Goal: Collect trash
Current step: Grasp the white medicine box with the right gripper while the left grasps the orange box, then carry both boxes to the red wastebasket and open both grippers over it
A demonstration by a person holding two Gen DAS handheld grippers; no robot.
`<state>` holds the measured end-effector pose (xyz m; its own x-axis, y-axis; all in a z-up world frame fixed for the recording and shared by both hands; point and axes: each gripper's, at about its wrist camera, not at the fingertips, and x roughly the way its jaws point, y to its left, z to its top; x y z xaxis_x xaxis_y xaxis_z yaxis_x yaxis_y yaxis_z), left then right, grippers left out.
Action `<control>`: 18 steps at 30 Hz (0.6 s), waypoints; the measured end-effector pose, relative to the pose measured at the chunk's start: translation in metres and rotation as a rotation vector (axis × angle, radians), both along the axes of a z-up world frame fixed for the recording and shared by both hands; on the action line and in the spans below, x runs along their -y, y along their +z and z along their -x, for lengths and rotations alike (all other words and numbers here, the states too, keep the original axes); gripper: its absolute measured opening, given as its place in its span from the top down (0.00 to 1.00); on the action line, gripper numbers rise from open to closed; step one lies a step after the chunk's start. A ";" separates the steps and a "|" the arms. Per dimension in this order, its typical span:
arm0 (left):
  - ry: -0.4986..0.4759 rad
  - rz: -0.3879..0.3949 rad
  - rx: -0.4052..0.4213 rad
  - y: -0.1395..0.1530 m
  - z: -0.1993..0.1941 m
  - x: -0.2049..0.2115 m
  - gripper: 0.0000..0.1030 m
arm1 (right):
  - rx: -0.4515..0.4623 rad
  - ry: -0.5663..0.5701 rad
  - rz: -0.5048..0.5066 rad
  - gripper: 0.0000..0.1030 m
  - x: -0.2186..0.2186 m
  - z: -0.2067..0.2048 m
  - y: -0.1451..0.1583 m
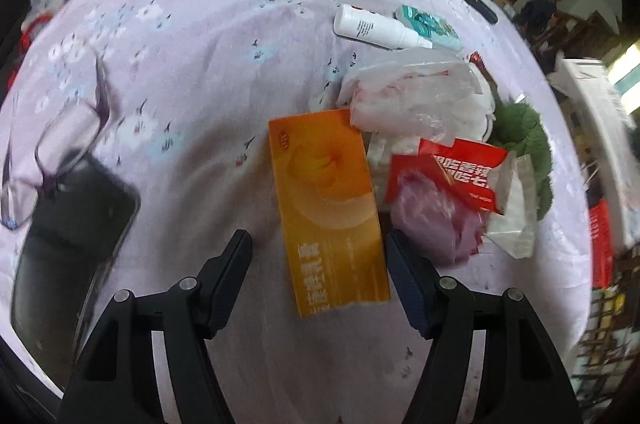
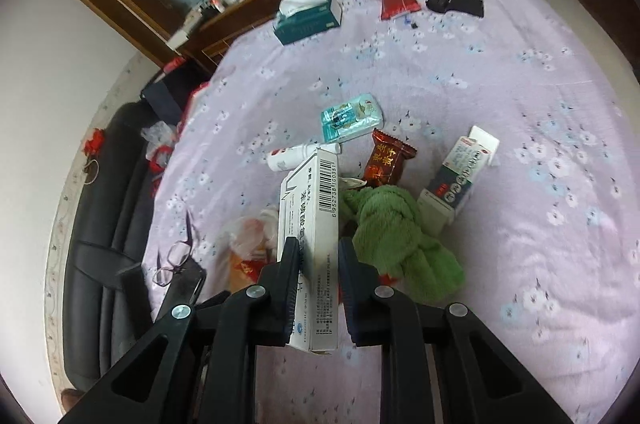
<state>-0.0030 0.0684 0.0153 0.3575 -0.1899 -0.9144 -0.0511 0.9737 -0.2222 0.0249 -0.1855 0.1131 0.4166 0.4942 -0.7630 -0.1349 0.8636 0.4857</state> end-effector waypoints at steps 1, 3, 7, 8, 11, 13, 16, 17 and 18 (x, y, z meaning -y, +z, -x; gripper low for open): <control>-0.010 -0.021 0.004 0.000 -0.002 0.003 0.35 | 0.004 -0.004 -0.002 0.80 0.001 0.005 0.002; -0.019 -0.048 0.015 0.000 -0.006 0.004 0.43 | 0.009 -0.009 -0.003 0.80 0.001 0.013 0.004; -0.016 -0.032 0.034 0.005 -0.004 -0.002 0.53 | 0.018 -0.022 -0.006 0.80 0.000 0.028 0.005; -0.013 -0.040 0.052 0.009 -0.001 -0.003 0.53 | 0.023 -0.025 0.000 0.80 0.001 0.031 0.005; -0.015 -0.032 0.105 0.023 0.012 -0.009 0.53 | 0.047 -0.034 0.025 0.80 0.001 0.044 0.008; -0.024 -0.039 0.143 0.035 0.020 -0.010 0.53 | 0.050 -0.047 0.041 0.80 0.002 0.051 0.007; -0.039 -0.042 0.202 0.055 0.029 -0.007 0.53 | 0.039 -0.074 0.045 0.80 0.008 0.058 0.003; -0.055 -0.040 0.226 0.063 0.031 -0.004 0.53 | 0.035 -0.085 0.049 0.80 0.011 0.060 0.002; -0.066 -0.037 0.240 0.068 0.030 0.000 0.53 | 0.030 -0.099 0.050 0.80 0.015 0.063 0.002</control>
<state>-0.0325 0.0682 0.0831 0.5531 -0.1880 -0.8116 0.0625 0.9808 -0.1845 -0.0377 -0.2000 0.1149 0.4846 0.4110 -0.7722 -0.0618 0.8966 0.4384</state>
